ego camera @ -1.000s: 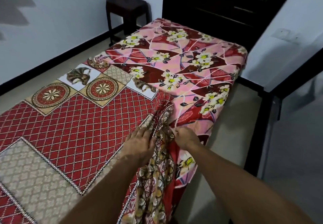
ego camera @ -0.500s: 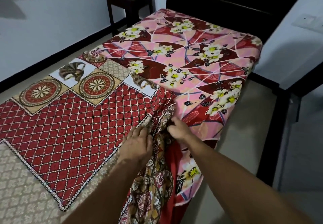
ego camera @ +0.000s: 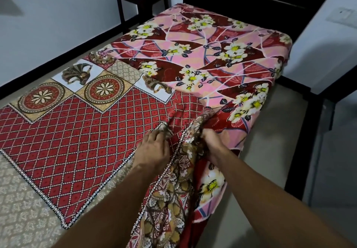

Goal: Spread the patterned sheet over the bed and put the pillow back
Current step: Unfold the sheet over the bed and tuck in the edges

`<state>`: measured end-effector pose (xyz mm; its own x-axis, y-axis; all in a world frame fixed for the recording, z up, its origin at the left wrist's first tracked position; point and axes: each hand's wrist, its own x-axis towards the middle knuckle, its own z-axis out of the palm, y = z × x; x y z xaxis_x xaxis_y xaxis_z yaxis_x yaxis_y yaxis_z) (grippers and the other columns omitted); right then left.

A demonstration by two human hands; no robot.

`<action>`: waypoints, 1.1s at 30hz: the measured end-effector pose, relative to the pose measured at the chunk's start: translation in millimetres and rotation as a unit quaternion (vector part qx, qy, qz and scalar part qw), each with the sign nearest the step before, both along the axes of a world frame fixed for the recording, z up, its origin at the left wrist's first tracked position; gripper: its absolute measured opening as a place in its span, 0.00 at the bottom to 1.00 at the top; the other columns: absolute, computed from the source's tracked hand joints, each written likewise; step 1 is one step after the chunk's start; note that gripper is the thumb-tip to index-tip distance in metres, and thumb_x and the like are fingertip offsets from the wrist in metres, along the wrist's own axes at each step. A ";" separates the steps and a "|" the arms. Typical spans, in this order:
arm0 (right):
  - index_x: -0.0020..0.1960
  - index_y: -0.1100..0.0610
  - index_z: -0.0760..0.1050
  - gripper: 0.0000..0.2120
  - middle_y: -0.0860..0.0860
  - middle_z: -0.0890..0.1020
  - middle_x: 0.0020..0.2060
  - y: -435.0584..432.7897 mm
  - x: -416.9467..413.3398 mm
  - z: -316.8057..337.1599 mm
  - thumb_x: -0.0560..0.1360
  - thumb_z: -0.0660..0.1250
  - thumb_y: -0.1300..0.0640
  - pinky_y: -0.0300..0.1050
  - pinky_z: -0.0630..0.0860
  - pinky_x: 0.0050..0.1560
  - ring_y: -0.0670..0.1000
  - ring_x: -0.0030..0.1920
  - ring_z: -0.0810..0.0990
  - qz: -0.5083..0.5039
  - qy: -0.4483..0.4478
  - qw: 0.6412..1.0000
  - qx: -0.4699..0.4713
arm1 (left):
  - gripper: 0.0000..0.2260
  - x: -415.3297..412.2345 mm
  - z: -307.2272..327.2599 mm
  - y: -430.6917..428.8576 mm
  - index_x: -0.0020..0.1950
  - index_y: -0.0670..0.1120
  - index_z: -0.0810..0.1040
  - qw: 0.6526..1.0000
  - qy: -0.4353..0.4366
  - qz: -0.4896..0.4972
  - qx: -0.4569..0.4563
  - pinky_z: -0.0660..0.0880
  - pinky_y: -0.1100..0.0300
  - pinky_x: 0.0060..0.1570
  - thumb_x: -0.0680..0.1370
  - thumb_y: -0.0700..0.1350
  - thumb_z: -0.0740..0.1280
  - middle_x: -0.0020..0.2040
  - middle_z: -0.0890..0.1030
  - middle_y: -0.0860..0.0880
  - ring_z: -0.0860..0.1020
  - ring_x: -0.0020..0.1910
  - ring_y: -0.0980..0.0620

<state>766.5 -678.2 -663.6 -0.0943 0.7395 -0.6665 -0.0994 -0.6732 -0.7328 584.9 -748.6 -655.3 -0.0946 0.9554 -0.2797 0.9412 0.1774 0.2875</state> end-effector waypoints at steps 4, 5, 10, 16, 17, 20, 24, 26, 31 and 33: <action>0.40 0.66 0.76 0.12 0.61 0.81 0.38 -14.4 50.7 12.8 0.65 0.55 0.66 0.54 0.77 0.50 0.59 0.40 0.80 -0.140 0.181 0.973 0.013 | 0.24 8.3 3.5 -3.2 0.80 0.49 0.55 0.999 0.014 -0.040 -0.019 0.57 0.43 0.77 0.85 0.56 0.45 0.81 0.57 0.46 0.54 0.80 0.47; 0.49 0.70 0.77 0.19 0.64 0.81 0.48 -17.0 66.7 9.3 0.62 0.58 0.64 0.59 0.77 0.59 0.62 0.50 0.81 -0.160 0.204 0.965 0.032 | 0.24 11.8 4.0 -5.3 0.80 0.50 0.55 0.999 0.018 -0.045 -0.018 0.57 0.43 0.77 0.85 0.56 0.45 0.81 0.57 0.46 0.54 0.80 0.47; 0.57 0.59 0.83 0.21 0.59 0.81 0.61 -40.7 135.8 5.2 0.70 0.65 0.49 0.58 0.72 0.66 0.62 0.60 0.80 -0.156 0.233 0.960 -0.014 | 0.27 34.4 6.3 -14.8 0.82 0.50 0.50 0.996 0.030 -0.083 -0.034 0.47 0.47 0.79 0.85 0.59 0.42 0.82 0.50 0.48 0.47 0.81 0.48; 0.64 0.62 0.79 0.23 0.61 0.84 0.57 -31.4 151.1 19.6 0.72 0.71 0.53 0.55 0.77 0.62 0.60 0.55 0.84 0.078 0.093 0.990 -0.066 | 0.26 51.9 -2.1 -19.9 0.82 0.51 0.47 0.992 0.039 -0.116 -0.015 0.43 0.48 0.77 0.85 0.57 0.45 0.82 0.46 0.49 0.44 0.80 0.49; 0.62 0.62 0.79 0.20 0.61 0.85 0.54 -27.8 154.4 20.6 0.72 0.69 0.57 0.53 0.79 0.58 0.59 0.51 0.85 0.051 0.095 0.993 -0.042 | 0.26 53.9 -4.4 -20.3 0.82 0.51 0.46 0.992 0.043 -0.117 -0.013 0.41 0.49 0.75 0.85 0.58 0.44 0.82 0.45 0.49 0.44 0.80 0.49; 0.64 0.64 0.78 0.19 0.63 0.83 0.56 -19.0 163.1 18.9 0.74 0.63 0.62 0.54 0.81 0.56 0.61 0.53 0.84 -0.005 0.122 0.992 -0.012 | 0.27 54.9 -12.7 -20.5 0.82 0.51 0.44 0.990 0.055 -0.131 -0.013 0.38 0.51 0.72 0.85 0.58 0.44 0.82 0.43 0.49 0.42 0.80 0.49; 0.46 0.63 0.86 0.16 0.58 0.87 0.44 -2.4 179.0 3.5 0.77 0.60 0.59 0.49 0.81 0.50 0.57 0.44 0.86 -0.048 0.117 0.992 0.003 | 0.26 52.8 -26.5 -15.6 0.81 0.52 0.48 0.993 0.048 -0.110 -0.002 0.41 0.49 0.76 0.85 0.58 0.44 0.82 0.47 0.48 0.45 0.80 0.49; 0.46 0.62 0.82 0.09 0.57 0.86 0.43 9.2 196.4 -8.8 0.70 0.68 0.58 0.50 0.80 0.51 0.58 0.45 0.84 -0.077 0.070 0.995 0.009 | 0.26 54.3 -30.5 -12.3 0.81 0.51 0.49 0.993 0.050 -0.106 -0.001 0.43 0.48 0.78 0.85 0.58 0.44 0.82 0.48 0.48 0.44 0.81 0.48; 0.44 0.57 0.73 0.18 0.57 0.77 0.39 35.1 232.8 -41.8 0.63 0.63 0.77 0.41 0.76 0.29 0.57 0.40 0.77 -0.185 -0.115 0.975 0.054 | 0.28 63.3 -40.0 6.3 0.81 0.52 0.42 0.990 0.071 -0.118 -0.002 0.42 0.46 0.78 0.83 0.60 0.40 0.81 0.39 0.47 0.38 0.79 0.47; 0.36 0.52 0.72 0.20 0.53 0.77 0.35 42.5 223.9 -45.4 0.63 0.61 0.78 0.42 0.73 0.30 0.54 0.38 0.76 -0.233 -0.184 0.950 0.093 | 0.29 69.2 -45.3 15.3 0.80 0.52 0.37 0.988 0.079 -0.130 -0.004 0.38 0.47 0.77 0.83 0.62 0.39 0.80 0.34 0.47 0.34 0.78 0.47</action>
<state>990.4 -635.8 -709.0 0.4874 0.7520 -0.4438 -0.0688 -0.4736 -0.8781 654.1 -733.4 -700.6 0.1114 0.9512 -0.2879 0.9883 -0.0755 0.1328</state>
